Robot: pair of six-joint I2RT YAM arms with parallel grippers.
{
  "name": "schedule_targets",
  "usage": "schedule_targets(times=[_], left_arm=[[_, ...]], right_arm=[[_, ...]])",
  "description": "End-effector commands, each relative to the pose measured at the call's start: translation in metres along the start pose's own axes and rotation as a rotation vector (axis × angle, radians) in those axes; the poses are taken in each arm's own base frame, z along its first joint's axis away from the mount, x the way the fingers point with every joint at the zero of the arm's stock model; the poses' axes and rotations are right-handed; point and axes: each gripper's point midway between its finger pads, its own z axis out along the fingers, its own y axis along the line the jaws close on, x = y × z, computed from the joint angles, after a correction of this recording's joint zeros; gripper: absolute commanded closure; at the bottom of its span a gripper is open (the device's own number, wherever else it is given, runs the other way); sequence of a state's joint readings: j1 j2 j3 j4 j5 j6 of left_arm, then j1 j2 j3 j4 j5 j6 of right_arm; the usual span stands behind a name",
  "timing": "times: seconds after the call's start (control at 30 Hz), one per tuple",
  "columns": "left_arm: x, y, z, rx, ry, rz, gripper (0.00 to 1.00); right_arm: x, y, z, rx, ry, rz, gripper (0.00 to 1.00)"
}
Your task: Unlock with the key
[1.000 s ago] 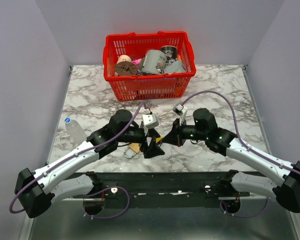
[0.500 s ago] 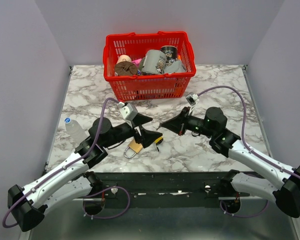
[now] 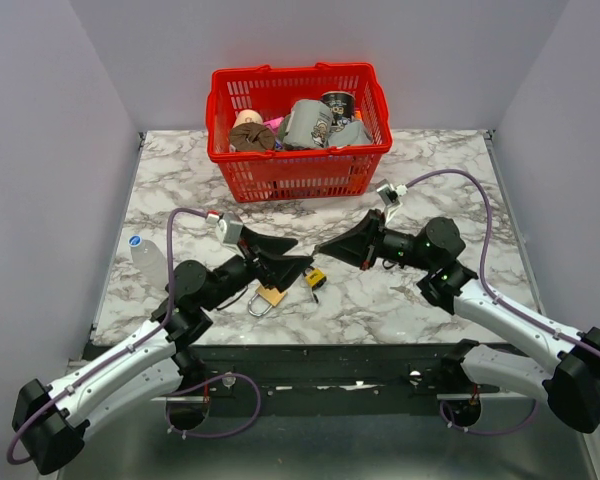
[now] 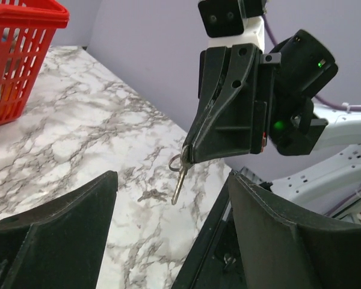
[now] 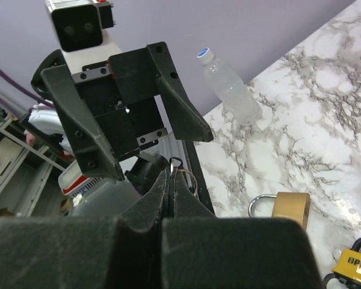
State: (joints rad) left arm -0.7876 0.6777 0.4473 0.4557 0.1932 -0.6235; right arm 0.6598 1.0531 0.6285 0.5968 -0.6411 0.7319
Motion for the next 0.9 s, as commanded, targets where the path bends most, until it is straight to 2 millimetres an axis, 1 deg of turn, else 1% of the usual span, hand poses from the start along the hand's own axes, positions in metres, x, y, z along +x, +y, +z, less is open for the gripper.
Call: schedule_targets(times=[0.0, 0.07, 0.1, 0.2, 0.23, 0.27, 0.3, 0.37, 0.43, 0.5, 0.6, 0.77, 0.87], left_arm=[[-0.012, -0.011, 0.003, 0.055, -0.072, -0.076, 0.21], [-0.008, -0.01, 0.002, 0.058, -0.07, -0.088, 0.25], [-0.009, -0.01, 0.003, 0.06, -0.074, -0.092, 0.31], [-0.006, -0.012, 0.005, 0.072, -0.061, -0.107, 0.39], [-0.007, -0.014, 0.005, 0.08, -0.062, -0.111, 0.41], [-0.003, -0.014, 0.005, 0.089, -0.052, -0.119, 0.41], [-0.005, -0.017, 0.005, 0.102, -0.062, -0.122, 0.42], [-0.003, -0.018, 0.005, 0.112, -0.056, -0.133, 0.42], [-0.001, -0.019, 0.006, 0.121, -0.046, -0.137, 0.46], [0.004, -0.017, 0.007, 0.117, -0.031, -0.144, 0.54], [0.009, -0.017, 0.007, 0.124, -0.01, -0.147, 0.54], [0.01, -0.016, 0.008, 0.118, -0.007, -0.143, 0.54], [0.015, -0.014, 0.011, 0.117, 0.017, -0.147, 0.55]], right_arm=[[-0.004, 0.018, -0.002, -0.092, -0.008, -0.014, 0.99], [-0.005, 0.021, -0.003, -0.1, -0.016, -0.012, 0.99], [-0.005, 0.022, -0.004, -0.103, -0.019, -0.011, 0.99], [-0.006, 0.025, -0.005, -0.115, -0.02, -0.014, 0.99], [-0.005, 0.024, -0.005, -0.114, -0.019, -0.011, 0.99], [-0.006, 0.025, -0.006, -0.114, -0.023, -0.013, 0.99], [-0.004, 0.025, -0.006, -0.114, -0.021, -0.009, 0.99], [-0.005, 0.025, -0.006, -0.112, -0.024, -0.013, 0.99], [-0.003, 0.023, -0.006, -0.108, -0.02, -0.01, 0.99], [-0.003, 0.024, -0.006, -0.108, -0.018, -0.015, 0.99], [-0.004, 0.024, -0.006, -0.104, -0.013, -0.023, 0.99], [-0.004, 0.022, -0.006, -0.091, -0.011, -0.032, 0.99], [-0.004, 0.02, -0.006, -0.086, -0.012, -0.032, 0.99]])
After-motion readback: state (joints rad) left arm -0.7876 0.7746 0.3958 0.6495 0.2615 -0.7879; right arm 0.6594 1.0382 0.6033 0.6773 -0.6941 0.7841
